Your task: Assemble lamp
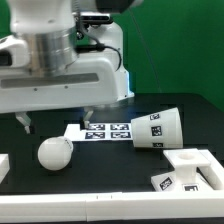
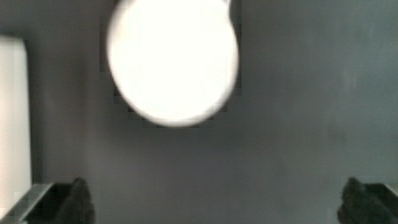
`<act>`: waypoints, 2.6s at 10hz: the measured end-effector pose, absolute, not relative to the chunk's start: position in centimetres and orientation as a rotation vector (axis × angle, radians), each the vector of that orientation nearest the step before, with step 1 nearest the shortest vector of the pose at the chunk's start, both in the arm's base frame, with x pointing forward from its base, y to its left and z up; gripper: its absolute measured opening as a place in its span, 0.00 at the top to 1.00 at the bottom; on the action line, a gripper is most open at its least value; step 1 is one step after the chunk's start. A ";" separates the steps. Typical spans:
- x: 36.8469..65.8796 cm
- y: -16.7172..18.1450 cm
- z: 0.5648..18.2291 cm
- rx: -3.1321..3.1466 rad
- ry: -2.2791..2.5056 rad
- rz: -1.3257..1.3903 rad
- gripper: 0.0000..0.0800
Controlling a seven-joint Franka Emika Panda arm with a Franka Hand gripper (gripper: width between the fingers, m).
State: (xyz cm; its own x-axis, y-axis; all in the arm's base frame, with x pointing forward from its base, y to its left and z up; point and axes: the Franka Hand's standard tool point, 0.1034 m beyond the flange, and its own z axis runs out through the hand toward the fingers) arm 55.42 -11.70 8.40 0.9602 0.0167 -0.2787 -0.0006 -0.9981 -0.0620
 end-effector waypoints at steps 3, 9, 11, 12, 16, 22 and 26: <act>55.2 -11.2 8.0 -2.959 -0.029 0.713 0.13; 54.5 -11.6 6.0 -2.648 0.063 1.411 0.13; 54.7 -11.4 6.2 -2.675 0.047 1.364 0.13; 54.2 -11.2 6.4 -2.680 0.040 1.352 0.13; 53.0 -12.1 5.1 -2.700 0.061 1.351 0.13; 52.4 -12.5 3.5 -2.645 0.075 1.331 0.13; 51.7 -12.3 1.8 -2.664 0.102 1.364 0.13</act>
Offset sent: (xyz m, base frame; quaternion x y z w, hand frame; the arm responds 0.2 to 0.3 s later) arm 0.0000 0.0000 0.0000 0.0000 -0.1296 0.0000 0.9916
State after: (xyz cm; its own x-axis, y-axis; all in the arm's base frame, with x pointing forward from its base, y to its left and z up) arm 51.74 -12.26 1.82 0.5851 0.0065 -0.8109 -0.1271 -0.9869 -0.0996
